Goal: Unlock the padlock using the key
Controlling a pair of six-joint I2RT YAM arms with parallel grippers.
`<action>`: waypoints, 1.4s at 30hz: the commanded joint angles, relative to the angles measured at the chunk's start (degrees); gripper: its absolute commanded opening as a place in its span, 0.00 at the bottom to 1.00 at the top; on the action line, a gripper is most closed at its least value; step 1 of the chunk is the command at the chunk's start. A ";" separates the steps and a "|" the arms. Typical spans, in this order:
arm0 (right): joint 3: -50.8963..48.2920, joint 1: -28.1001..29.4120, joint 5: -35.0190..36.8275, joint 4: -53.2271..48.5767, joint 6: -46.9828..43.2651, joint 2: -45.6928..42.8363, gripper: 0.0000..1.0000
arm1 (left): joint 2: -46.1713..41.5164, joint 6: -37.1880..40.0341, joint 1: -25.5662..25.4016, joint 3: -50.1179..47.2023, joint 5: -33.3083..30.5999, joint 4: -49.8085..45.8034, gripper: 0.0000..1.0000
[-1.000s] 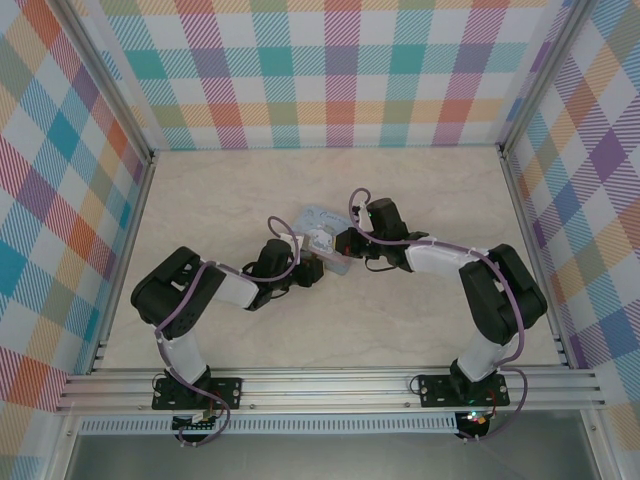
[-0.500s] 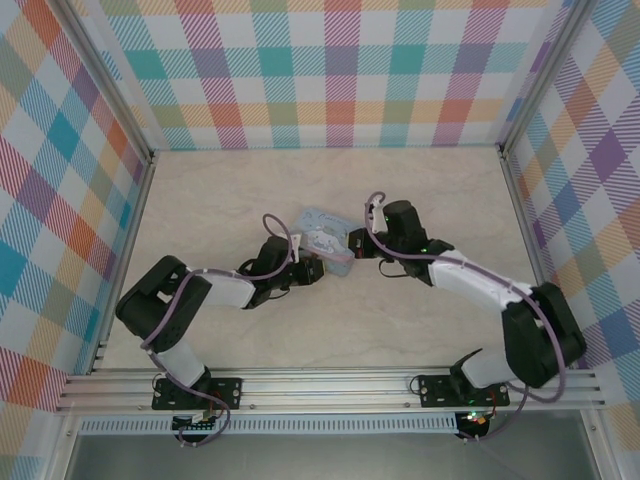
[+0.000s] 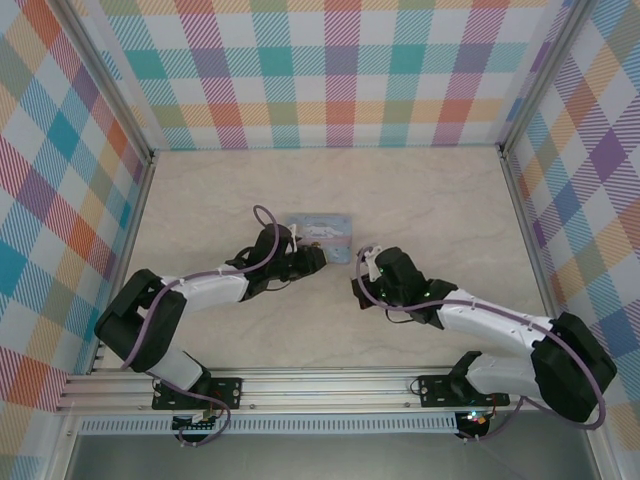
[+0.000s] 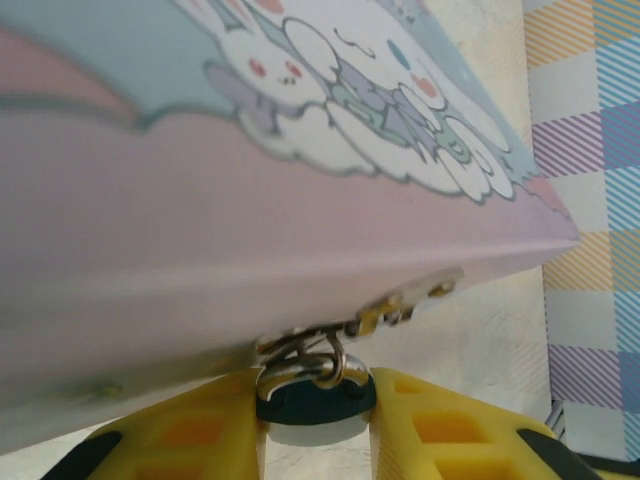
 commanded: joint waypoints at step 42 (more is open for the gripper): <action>7.00 3.18 5.13 16.24 -11.23 15.53 0.00 | -2.80 -4.56 -1.15 2.48 1.49 -0.43 0.27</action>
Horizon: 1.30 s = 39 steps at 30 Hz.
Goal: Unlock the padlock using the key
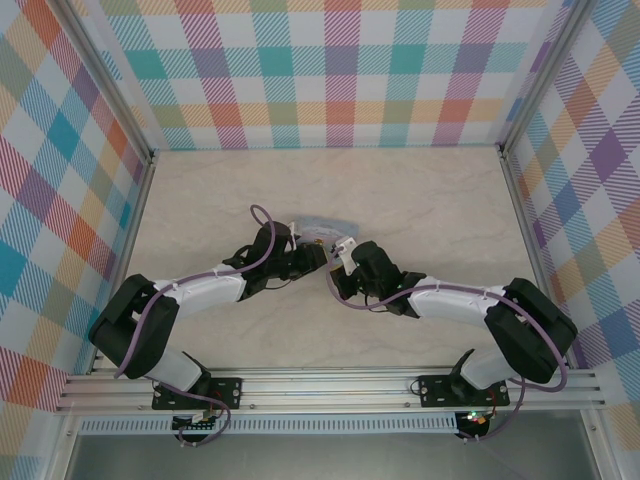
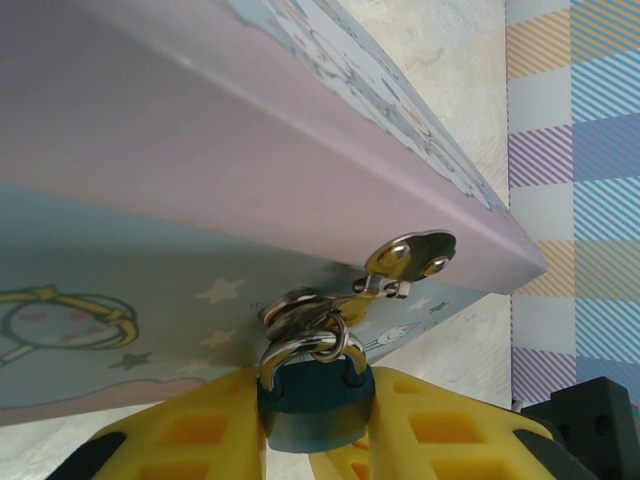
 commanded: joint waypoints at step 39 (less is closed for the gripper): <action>-0.39 -0.21 -2.02 13.64 0.82 1.78 0.00 | 0.85 -5.90 -1.86 0.98 -1.25 2.26 0.26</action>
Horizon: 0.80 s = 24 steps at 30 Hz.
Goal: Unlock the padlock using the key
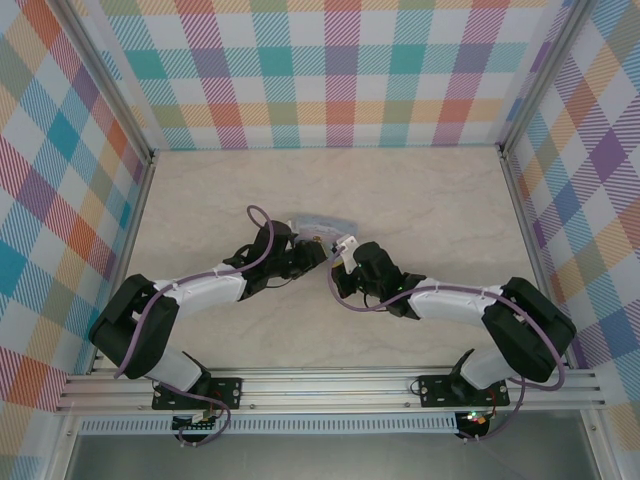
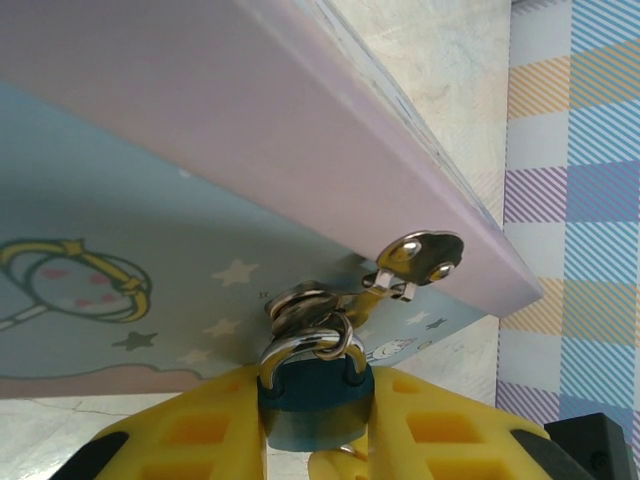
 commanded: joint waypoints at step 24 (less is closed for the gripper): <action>-0.56 -1.50 -6.10 11.10 8.03 1.24 0.00 | 2.86 -2.10 -1.90 0.51 1.04 3.15 0.26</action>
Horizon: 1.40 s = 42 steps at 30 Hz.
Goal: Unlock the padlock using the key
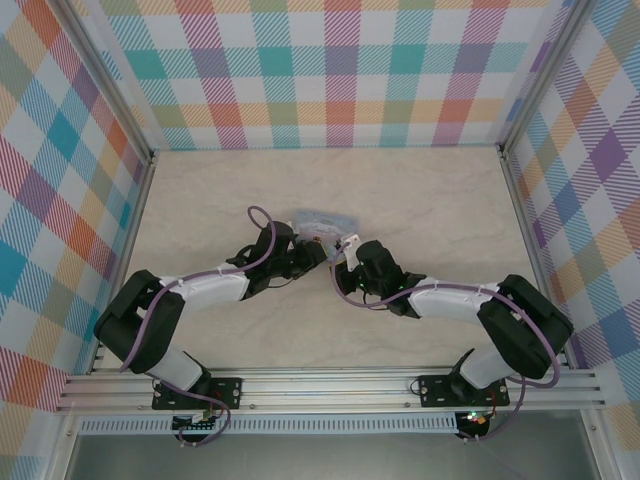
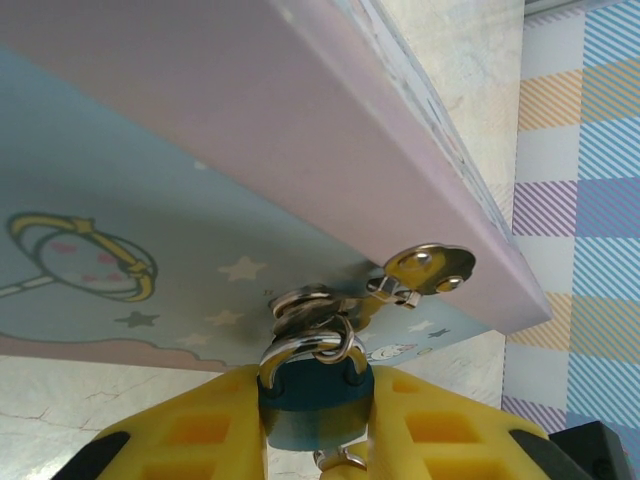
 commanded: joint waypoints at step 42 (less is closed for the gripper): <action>3.65 -8.91 -19.01 15.40 10.16 4.74 0.00 | 1.24 -0.46 -2.27 1.39 4.39 0.98 0.24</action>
